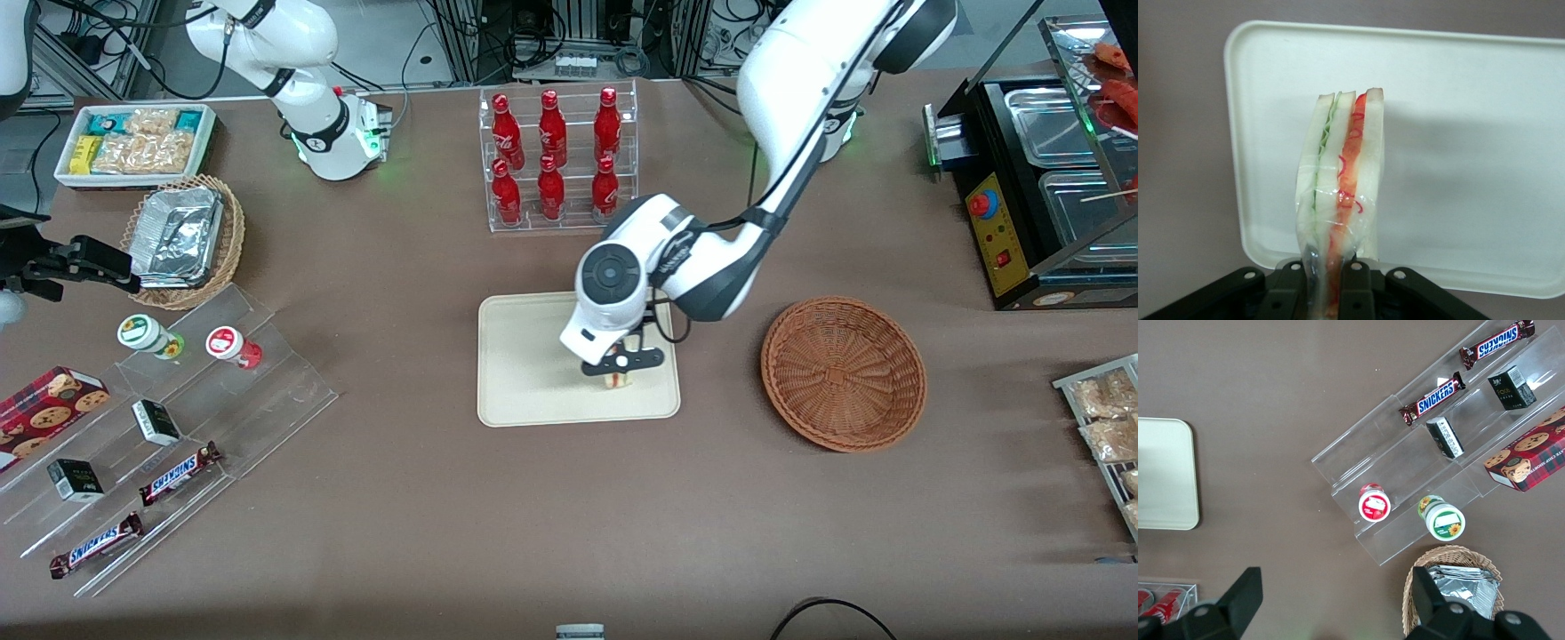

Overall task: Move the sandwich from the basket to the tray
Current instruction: 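Carry the sandwich with the left gripper over the cream tray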

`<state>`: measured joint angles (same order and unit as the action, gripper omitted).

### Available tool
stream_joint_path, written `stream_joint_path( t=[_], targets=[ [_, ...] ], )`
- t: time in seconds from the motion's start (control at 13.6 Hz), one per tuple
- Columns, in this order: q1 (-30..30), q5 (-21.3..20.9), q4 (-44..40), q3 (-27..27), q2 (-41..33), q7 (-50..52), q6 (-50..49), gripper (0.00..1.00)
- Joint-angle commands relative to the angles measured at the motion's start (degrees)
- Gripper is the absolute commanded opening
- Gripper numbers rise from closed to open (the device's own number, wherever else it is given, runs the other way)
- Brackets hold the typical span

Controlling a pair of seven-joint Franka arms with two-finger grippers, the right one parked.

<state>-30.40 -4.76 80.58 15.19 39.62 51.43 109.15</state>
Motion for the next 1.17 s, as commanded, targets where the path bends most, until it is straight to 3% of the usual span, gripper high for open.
stream_joint_path(
  t=[0.0, 0.22, 1.1],
  targets=[
    [-3.34, -2.61, -6.30, -0.78, 4.93, 2.97, -2.36, 0.00],
    [-4.93, -5.08, -8.06, -0.69, 6.78, 4.20, -2.36, 0.00],
    [-6.42, -6.05, -13.69, -0.87, 11.97, 7.71, -3.15, 0.00]
  ],
)
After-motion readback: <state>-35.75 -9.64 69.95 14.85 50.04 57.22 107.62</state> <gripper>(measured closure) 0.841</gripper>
